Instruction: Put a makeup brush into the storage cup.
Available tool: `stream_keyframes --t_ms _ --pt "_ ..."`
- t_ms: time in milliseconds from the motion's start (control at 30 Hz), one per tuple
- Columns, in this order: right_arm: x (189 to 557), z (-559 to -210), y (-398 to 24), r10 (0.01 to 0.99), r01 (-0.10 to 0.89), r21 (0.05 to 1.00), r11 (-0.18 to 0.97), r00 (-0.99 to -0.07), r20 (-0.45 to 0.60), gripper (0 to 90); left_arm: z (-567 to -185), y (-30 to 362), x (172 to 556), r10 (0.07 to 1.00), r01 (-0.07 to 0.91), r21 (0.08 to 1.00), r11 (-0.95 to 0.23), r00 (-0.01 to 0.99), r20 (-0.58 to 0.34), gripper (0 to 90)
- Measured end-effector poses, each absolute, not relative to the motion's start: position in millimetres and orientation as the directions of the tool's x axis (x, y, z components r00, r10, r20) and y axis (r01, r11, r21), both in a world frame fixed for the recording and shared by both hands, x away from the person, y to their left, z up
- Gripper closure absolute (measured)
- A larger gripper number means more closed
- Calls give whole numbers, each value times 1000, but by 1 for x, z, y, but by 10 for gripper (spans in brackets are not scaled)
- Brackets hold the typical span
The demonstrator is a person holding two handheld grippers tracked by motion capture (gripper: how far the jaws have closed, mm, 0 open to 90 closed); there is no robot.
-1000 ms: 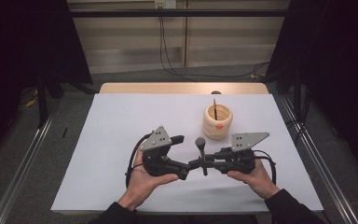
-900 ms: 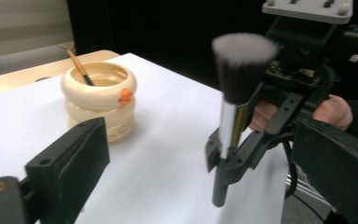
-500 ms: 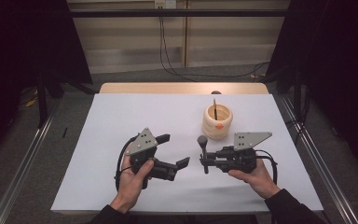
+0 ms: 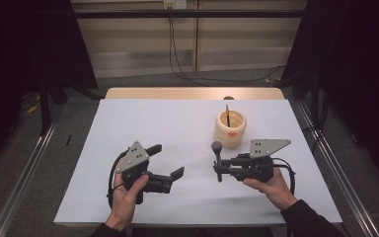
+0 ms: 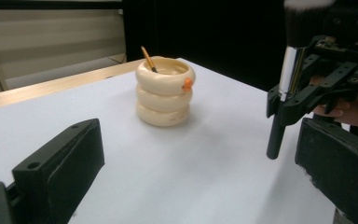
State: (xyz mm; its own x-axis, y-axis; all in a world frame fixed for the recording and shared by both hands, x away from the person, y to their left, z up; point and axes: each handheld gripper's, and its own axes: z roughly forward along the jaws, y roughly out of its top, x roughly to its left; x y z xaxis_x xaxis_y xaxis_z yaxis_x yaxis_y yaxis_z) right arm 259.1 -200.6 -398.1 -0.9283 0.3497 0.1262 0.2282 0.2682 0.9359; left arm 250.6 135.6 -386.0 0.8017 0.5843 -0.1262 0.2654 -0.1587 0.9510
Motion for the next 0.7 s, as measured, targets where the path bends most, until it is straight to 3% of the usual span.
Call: stream_keyframes --t_ms 700 --pt "262 -395 -210 405 233 943 238 -906 122 796 -412 177 237 683 274 953 -130 722 -114 11"
